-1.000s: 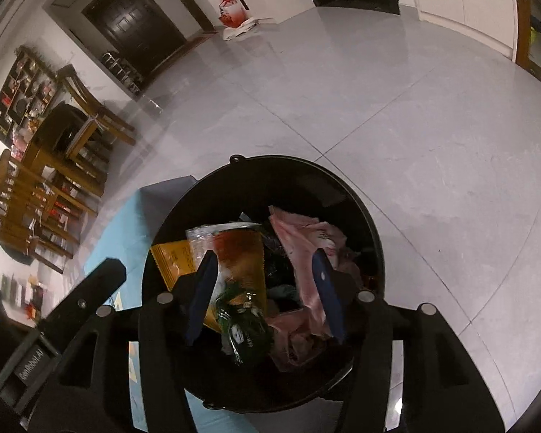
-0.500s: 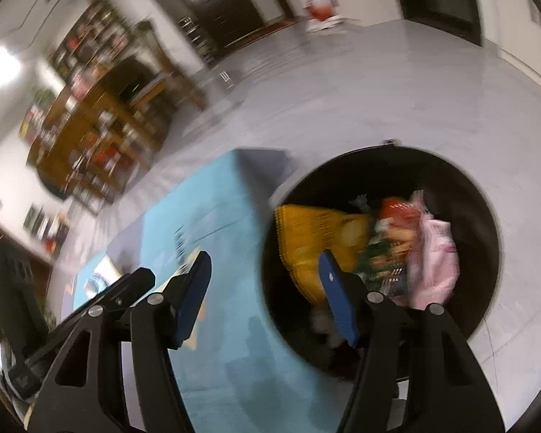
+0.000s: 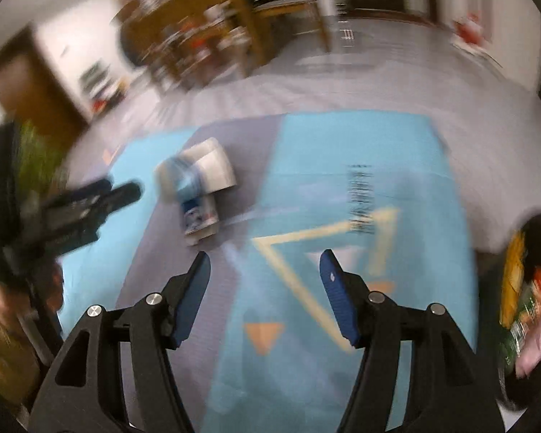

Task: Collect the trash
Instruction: 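Grasp the white paper cup with the left tool while the right grasps the medicine box, then carry the paper cup and medicine box over the black bin and release both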

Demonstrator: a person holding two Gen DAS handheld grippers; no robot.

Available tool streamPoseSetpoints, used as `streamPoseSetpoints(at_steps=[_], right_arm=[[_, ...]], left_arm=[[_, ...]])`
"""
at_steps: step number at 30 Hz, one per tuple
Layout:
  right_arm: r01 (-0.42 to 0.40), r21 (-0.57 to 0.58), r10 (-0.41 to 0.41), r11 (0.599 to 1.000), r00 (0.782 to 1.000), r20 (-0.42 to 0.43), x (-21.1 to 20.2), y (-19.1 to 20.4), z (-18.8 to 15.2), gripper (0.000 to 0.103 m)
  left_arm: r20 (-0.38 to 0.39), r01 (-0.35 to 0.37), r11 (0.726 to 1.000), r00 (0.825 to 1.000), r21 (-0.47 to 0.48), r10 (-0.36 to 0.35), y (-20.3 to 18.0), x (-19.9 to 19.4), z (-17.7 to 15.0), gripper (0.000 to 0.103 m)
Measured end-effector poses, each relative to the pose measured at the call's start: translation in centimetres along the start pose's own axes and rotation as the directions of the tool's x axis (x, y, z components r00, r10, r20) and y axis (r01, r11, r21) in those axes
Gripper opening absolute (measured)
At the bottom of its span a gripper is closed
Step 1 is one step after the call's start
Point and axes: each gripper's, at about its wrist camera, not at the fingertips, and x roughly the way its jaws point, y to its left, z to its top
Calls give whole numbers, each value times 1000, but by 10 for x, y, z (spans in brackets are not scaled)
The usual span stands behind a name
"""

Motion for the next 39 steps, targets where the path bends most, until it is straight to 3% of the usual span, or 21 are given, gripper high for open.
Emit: streamPoseSetpoints(at_steps=[6, 10, 13, 20, 21, 24, 27, 34, 39], right_arm=[[-8, -151, 3, 989, 999, -36, 53, 54, 16, 75], [-24, -133, 19, 991, 999, -39, 78, 57, 32, 77], [-21, -128, 15, 992, 999, -50, 92, 54, 38, 77], [-14, -129, 3, 992, 997, -82, 128, 59, 39, 76], [-18, -133, 7, 991, 997, -82, 131, 61, 38, 72], [4, -170, -15, 985, 998, -66, 130, 68, 33, 50], [-10, -174, 0, 985, 999, -54, 123, 70, 29, 41], [18, -193, -29, 981, 998, -53, 107, 73, 15, 40], [86, -159, -91, 984, 996, -22, 65, 54, 1, 40]], left_arm=[[-59, 105, 993, 992, -45, -108, 25, 26, 6, 80], [-95, 183, 975, 976, -127, -196, 32, 52, 14, 80], [-113, 203, 965, 968, -168, -223, 34, 67, 18, 80], [-138, 229, 938, 953, -258, -271, 43, 82, 15, 56], [-134, 231, 936, 953, -265, -273, 44, 81, 14, 52], [-125, 239, 924, 950, -297, -286, 48, 80, 12, 51], [-108, 247, 922, 951, -299, -290, 49, 76, 11, 50], [-50, 272, 909, 952, -316, -302, 48, 45, 11, 49], [38, 284, 928, 958, -241, -283, 31, -2, 17, 50]])
